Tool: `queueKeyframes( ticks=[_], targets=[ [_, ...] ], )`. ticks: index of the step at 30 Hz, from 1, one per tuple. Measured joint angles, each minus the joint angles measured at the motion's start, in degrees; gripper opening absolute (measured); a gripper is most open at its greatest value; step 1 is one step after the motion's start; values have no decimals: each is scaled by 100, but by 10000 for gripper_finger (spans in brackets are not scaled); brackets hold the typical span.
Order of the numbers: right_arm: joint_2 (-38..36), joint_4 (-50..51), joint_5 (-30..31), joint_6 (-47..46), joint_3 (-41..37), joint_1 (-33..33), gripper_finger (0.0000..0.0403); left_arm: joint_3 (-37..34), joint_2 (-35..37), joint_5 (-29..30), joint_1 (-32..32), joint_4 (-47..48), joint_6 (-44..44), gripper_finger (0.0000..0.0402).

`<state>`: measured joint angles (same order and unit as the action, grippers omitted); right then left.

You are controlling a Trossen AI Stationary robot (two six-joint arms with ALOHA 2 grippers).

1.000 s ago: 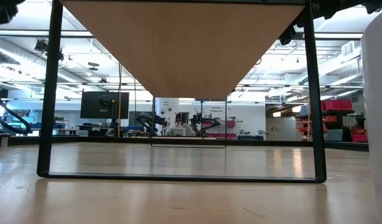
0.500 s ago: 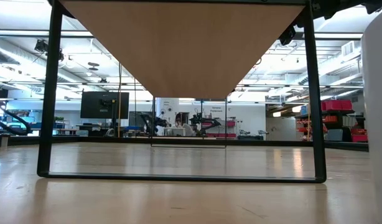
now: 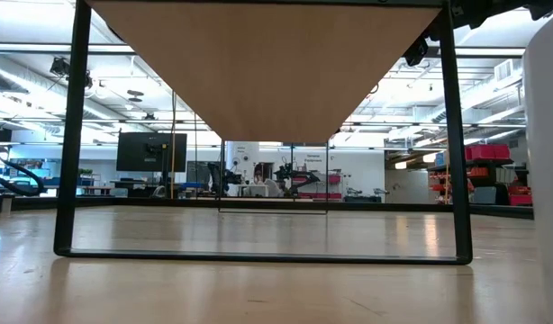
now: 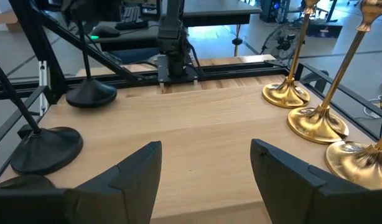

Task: Pick & Place candle stick holders
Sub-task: Put the black candle holder on the shelf aligned with the black candle holder

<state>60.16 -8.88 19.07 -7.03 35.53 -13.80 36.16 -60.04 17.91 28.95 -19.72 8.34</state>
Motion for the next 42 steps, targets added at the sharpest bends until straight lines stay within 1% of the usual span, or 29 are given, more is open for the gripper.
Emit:
queueKeyframes(
  ticks=[5, 9, 11, 16, 20, 23, 29, 34, 38, 42],
  targets=[
    [0, 0, -1, 0, 0, -1, 245, 0, -181, -72, -80, -143, 36, 11],
    [57, 0, 0, 4, 0, 0, 245, 0, -269, -464, -83, -518, 45, 11],
    [122, -5, 0, 11, 0, -2, 245, 2, -270, -579, -81, -536, 23, 11],
    [326, -8, 0, 7, 0, -2, 245, 2, -304, -551, -86, -498, 20, 11],
    [450, -123, 9, 23, 0, -2, 245, 0, -483, -556, -90, -601, 13, 11],
    [474, -257, 123, 63, 0, -2, 245, 33, -652, -582, -168, -707, 22, 11],
    [475, -258, 271, 149, 0, 0, 245, 396, -1005, -862, -307, -508, 30, 11],
    [476, -251, 252, 149, 0, 0, 245, 717, -1268, -881, -309, -193, 84, 14],
    [476, -246, 251, 149, 0, 0, 245, 769, -1311, -894, -309, -164, 127, 16],
    [476, -236, 243, 149, 0, 0, 245, 762, -1288, -1024, -253, -157, 161, 30]
  ],
)
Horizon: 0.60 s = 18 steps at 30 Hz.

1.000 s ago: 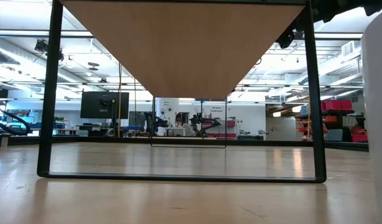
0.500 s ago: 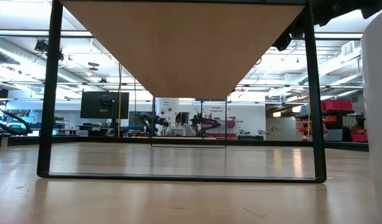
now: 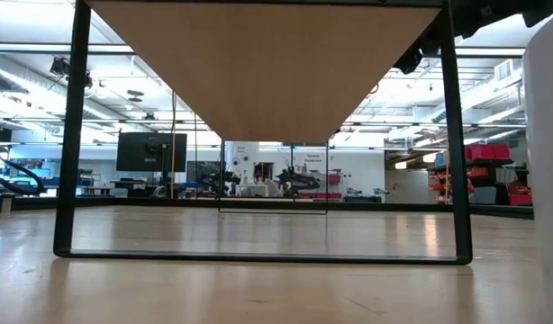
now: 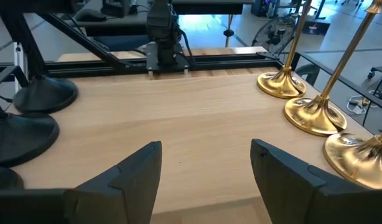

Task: Pick & Place candle stick holders
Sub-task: Put the black candle holder on the shelf aligned with the black candle holder

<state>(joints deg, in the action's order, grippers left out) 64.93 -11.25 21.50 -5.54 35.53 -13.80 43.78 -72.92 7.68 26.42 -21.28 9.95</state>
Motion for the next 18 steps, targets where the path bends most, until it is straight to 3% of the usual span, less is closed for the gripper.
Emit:
queueKeyframes(
  ticks=[12, 18],
  targets=[
    [0, 22, 0, 2, 0, 0, 245, -19, -18, 65, 82, 116, -10, 46],
    [0, 22, 0, 2, 0, 0, 245, -19, -18, 147, 81, 133, -197, 93]
  ],
)
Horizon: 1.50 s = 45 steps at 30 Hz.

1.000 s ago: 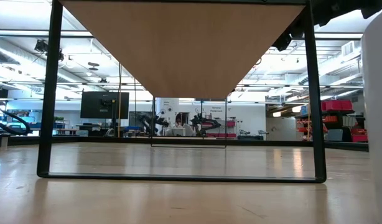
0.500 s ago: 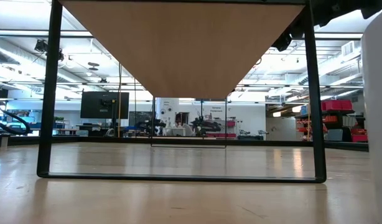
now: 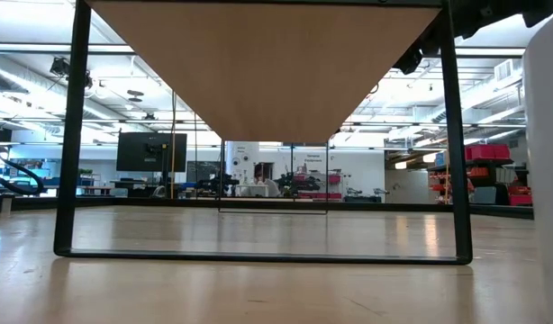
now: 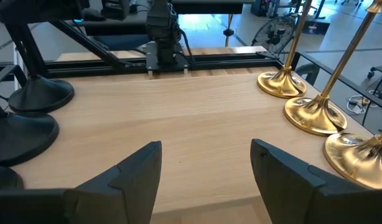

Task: Pick & Place candle stick holders
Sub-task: Put the black candle holder on the shelf aligned with the black candle holder, then return to Home Position

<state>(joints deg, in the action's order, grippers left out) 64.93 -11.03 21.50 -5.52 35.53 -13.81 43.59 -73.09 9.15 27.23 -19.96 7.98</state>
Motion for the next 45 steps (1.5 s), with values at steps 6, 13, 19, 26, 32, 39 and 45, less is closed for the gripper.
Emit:
queueKeyframes(
  ticks=[6, 13, 19, 26, 32, 39, 45],
  targets=[
    [0, 0, 1, 0, 0, 0, 245, 0, 2, 2, -1, -7, -7, 157],
    [0, 0, 8, 6, 0, 0, 245, 2, 197, 6, -9, 297, -90, 187],
    [0, -22, 14, 61, 0, 0, 245, 2, 584, 22, -1, 708, -235, 183],
    [-2, -930, 575, -157, 0, -2, 245, 2, 881, 452, 0, 1291, -226, 183],
    [-259, -306, 58, 357, 2, 286, 245, 2, 1194, 1461, 1, 1824, -315, 183],
    [-766, 637, -1185, 334, 0, 1048, 245, -533, 2020, 2138, -5, 2076, -230, 182],
    [-1435, 414, -1491, 386, -403, 1660, 245, -1825, 3104, 2525, -3, 1773, 192, 183]
  ],
)
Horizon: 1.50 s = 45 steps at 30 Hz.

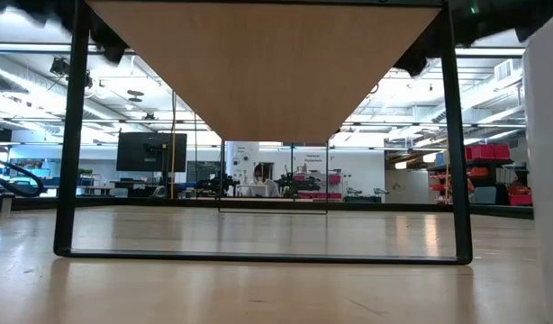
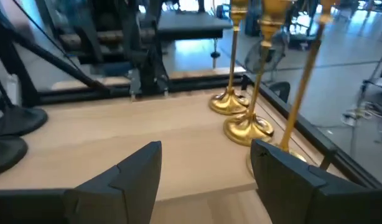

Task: Pick & Place candle stick holders
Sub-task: Return to Home Position

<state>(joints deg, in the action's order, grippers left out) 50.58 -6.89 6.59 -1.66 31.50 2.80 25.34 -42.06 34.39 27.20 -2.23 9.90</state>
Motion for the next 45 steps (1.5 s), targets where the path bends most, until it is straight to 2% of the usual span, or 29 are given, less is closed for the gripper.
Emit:
queueKeyframes(
  ticks=[3, 6, 10, 12, 16, 19, 25, 33, 38, 45],
  targets=[
    [-407, -658, -569, -111, -652, 414, 245, -726, 587, 12, 3, -492, 0, 182],
    [-849, -1729, -1074, -244, -1430, 801, 245, -1333, 1144, 19, 3, -916, -374, 182],
    [-1274, -2961, -1368, -605, -2492, 1278, 245, -1985, 1882, 47, 2, -1335, -546, 181],
    [-1430, -3527, -1452, -846, -2977, 1465, 245, -2254, 2180, -170, 1, -1417, -734, 181],
    [-1528, -2872, -2096, -865, -3030, 1639, 245, -2479, 2540, -400, 3, -1056, -743, 181],
    [-1509, -2817, -2453, -875, -3028, 1639, 245, -2479, 2557, -402, 1, -936, -688, 181],
    [-1512, -2815, -2026, -1299, -3028, 1639, 245, -2479, 2515, -40, -1, -955, -624, 181],
    [-1507, -2814, -1607, -1269, -3028, 1638, 245, -2481, 2513, -158, -2, -956, -272, 181],
    [-1536, -2809, -1602, -1269, -3028, 1628, 245, -2481, 2513, -162, -2, -956, -261, 181],
    [-2390, -2600, -1602, -1267, -3053, 1606, 245, -2483, 2685, -166, -2, -951, -261, 181]
  ],
)
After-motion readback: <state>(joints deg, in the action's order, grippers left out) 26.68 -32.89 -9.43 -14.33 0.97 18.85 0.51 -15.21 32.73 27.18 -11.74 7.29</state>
